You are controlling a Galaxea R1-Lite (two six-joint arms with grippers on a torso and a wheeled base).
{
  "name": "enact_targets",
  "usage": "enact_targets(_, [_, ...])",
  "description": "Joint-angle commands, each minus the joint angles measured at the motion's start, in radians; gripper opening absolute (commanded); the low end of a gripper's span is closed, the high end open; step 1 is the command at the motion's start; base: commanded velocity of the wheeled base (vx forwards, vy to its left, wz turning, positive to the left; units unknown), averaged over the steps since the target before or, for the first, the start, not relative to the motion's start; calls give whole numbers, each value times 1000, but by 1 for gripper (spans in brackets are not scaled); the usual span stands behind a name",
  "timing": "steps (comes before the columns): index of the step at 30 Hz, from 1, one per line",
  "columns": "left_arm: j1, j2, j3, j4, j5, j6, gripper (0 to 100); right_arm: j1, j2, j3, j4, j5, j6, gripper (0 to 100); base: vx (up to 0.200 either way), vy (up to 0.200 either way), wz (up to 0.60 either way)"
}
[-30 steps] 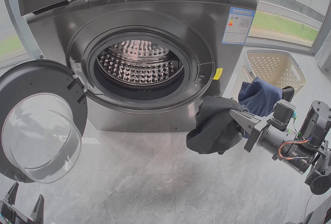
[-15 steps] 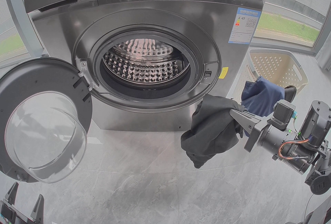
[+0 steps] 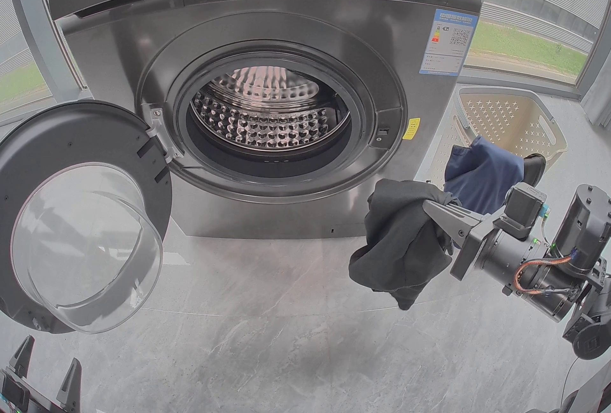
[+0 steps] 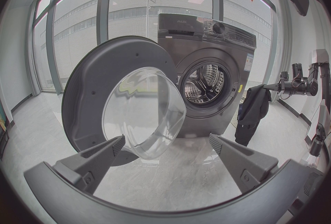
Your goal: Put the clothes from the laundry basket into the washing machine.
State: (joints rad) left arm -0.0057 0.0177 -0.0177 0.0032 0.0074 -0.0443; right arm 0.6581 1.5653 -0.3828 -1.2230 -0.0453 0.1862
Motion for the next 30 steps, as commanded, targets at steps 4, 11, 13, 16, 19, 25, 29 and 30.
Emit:
enact_targets(4, [0,-8,15,0,0,0,100,8,7,5,0,2,9,0,0,0,0])
enact_targets(11, [1,-10,15,-2,0,12,100,49,38,-38,2,-5,6,0,0,0,0])
enact_targets(13, [3,-10,15,-2,0,12,100,63,61,-57,0,-7,6,0,0,0,0])
enact_targets(16, [3,-12,15,-3,0,12,100,67,79,-82,0,-7,6,0,0,0,0])
enact_targets(19, [3,-12,16,-3,-4,18,100,67,94,-107,-1,-5,7,0,0,0,0])
enact_targets(25, [3,-13,16,0,-4,53,100,75,108,-123,-26,-7,6,0,0,0,0])
enact_targets(29, [6,-12,16,-2,-4,52,100,87,139,-145,-43,-8,7,0,0,0,0])
enact_targets(30, [6,-12,16,-2,-4,50,100,94,148,-153,-50,-10,7,0,0,0,0])
